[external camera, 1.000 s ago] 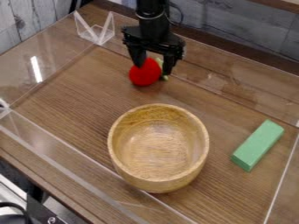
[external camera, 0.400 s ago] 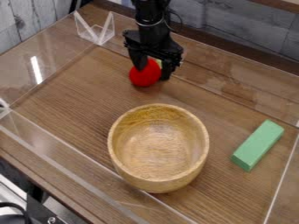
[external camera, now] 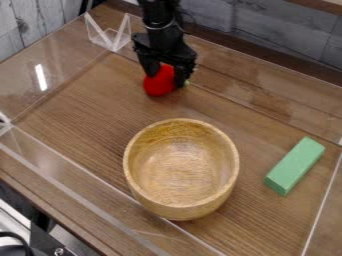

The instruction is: Move the red fruit to the left

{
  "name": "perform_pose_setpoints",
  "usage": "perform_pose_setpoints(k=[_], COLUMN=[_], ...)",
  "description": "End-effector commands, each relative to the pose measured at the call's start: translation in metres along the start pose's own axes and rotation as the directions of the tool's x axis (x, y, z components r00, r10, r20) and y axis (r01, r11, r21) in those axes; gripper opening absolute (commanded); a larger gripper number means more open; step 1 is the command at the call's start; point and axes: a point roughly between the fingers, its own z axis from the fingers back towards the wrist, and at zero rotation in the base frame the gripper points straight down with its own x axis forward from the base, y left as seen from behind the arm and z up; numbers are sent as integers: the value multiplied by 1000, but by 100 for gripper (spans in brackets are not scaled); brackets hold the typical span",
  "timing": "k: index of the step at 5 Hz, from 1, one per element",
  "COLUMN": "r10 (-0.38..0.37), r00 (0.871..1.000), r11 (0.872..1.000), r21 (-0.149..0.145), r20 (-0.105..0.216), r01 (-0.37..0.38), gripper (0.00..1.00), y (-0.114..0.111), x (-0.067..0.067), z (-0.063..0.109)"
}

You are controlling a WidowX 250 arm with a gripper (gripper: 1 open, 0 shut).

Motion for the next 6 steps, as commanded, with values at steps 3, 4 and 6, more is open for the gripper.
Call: perform_pose_setpoints(k=[3,4,6], r10=[-115,-111,50], r00=[992,992,995], r11=[992,992,998], r21=[-52,-56,-27], r20=[47,62,86], r01=[117,115,-48], gripper=[0,0,0], y=[-8,0,21], x=[-9,-12,-23], z=[10,13,32])
